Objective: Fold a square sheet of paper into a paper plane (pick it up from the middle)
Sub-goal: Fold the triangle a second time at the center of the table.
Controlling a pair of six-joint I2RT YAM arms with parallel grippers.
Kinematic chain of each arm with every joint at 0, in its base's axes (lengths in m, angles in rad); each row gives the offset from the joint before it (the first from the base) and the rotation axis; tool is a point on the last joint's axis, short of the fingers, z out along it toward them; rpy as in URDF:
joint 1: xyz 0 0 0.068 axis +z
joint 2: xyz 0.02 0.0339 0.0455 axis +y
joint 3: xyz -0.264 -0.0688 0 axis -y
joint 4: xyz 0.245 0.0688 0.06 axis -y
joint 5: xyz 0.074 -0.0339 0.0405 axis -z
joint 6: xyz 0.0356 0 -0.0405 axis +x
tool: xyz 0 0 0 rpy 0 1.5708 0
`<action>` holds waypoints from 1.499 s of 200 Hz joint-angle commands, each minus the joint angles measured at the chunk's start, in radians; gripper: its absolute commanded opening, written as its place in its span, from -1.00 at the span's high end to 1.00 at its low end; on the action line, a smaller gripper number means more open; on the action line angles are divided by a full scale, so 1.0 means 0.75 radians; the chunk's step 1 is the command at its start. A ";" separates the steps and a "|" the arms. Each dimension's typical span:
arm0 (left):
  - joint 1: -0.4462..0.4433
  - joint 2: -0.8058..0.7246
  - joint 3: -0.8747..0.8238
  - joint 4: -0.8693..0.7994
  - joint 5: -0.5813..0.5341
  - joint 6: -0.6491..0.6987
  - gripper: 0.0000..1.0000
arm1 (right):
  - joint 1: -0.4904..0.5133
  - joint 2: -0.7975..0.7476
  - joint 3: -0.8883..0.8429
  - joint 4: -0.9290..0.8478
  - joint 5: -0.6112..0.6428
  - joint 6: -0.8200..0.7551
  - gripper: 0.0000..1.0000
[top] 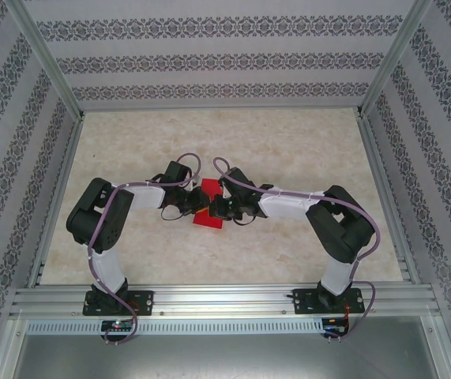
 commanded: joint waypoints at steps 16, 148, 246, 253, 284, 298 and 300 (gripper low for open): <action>-0.012 0.031 -0.049 -0.119 -0.070 0.041 0.68 | 0.016 0.052 -0.007 0.026 -0.025 0.024 0.82; -0.012 0.036 -0.084 -0.115 -0.078 0.054 0.68 | 0.028 0.046 -0.032 -0.080 -0.020 -0.034 0.76; -0.013 0.029 -0.079 -0.124 -0.074 0.064 0.69 | 0.060 0.067 -0.097 -0.164 0.048 -0.048 0.74; -0.012 0.029 -0.081 -0.126 -0.075 0.065 0.69 | 0.054 0.073 -0.125 -0.134 0.029 -0.033 0.75; -0.013 0.029 -0.083 -0.127 -0.078 0.069 0.69 | 0.047 0.063 -0.213 0.005 -0.073 0.022 0.74; -0.012 0.029 -0.081 -0.126 -0.078 0.067 0.69 | 0.041 0.024 -0.211 0.017 -0.083 0.037 0.74; -0.012 0.028 -0.081 -0.126 -0.077 0.067 0.69 | 0.040 0.015 -0.210 0.025 -0.086 0.038 0.74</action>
